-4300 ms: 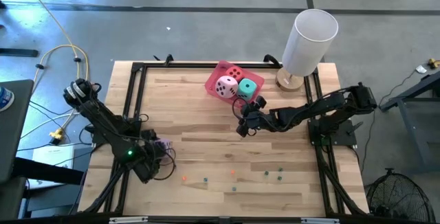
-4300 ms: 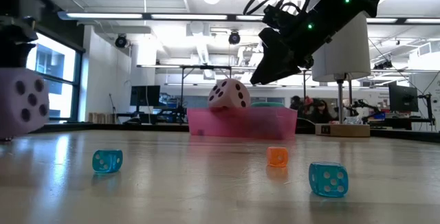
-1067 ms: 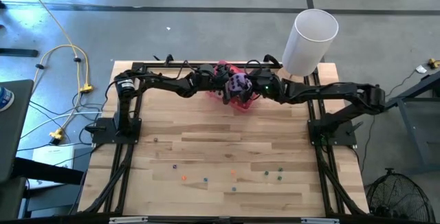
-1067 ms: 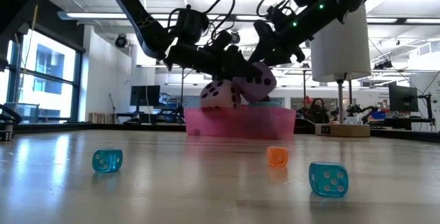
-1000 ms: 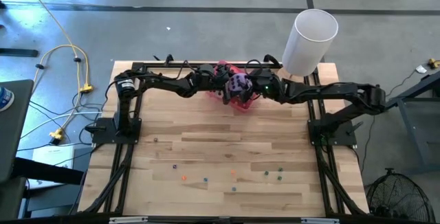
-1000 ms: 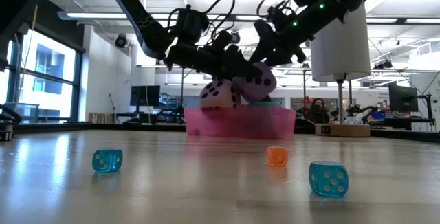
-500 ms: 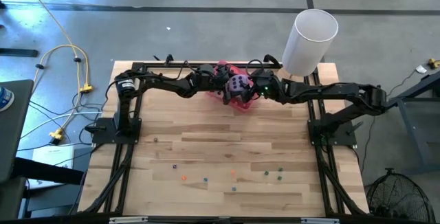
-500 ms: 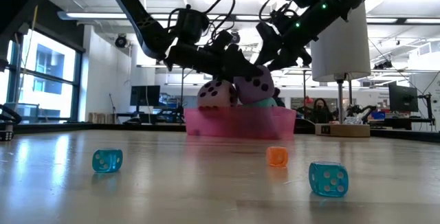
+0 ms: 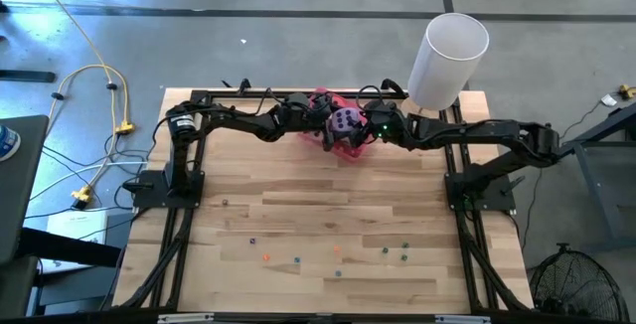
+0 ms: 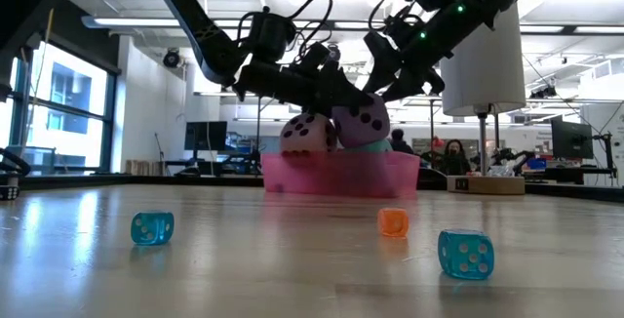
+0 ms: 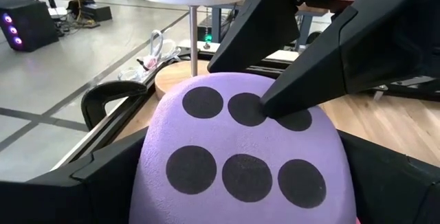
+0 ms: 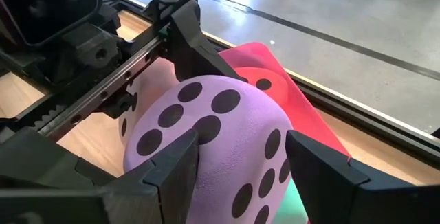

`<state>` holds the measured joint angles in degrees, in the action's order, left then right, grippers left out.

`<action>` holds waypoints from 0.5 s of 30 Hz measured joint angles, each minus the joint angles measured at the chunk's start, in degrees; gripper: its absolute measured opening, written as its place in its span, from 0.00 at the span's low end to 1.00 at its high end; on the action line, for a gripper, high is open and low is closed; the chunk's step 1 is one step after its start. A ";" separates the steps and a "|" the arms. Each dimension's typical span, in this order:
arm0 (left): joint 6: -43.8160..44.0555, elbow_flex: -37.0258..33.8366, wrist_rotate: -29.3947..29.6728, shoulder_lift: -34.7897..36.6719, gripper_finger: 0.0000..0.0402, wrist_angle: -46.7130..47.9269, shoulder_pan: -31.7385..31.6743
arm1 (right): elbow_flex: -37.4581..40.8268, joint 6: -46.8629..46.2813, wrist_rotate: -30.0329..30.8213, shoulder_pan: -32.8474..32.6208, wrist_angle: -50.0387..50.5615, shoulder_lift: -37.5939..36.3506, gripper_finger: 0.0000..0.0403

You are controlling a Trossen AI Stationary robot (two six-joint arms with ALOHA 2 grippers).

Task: Pick & Place Dice
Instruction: Put the large purple dice into the pink bin

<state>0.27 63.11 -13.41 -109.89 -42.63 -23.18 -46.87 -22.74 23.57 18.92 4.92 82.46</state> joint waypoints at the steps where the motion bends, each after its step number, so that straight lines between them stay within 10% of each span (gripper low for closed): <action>1: -0.17 0.00 0.03 0.00 0.99 0.00 -0.01 | 0.00 0.00 0.00 0.01 0.01 0.00 0.52; 15: -0.12 0.31 -0.48 5.72 0.99 -3.15 -1.02 | 0.32 0.50 2.15 0.48 4.73 0.16 0.52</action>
<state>0.15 63.42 -13.89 -104.17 -45.78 -24.20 -46.56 -22.24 25.73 19.39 9.65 82.62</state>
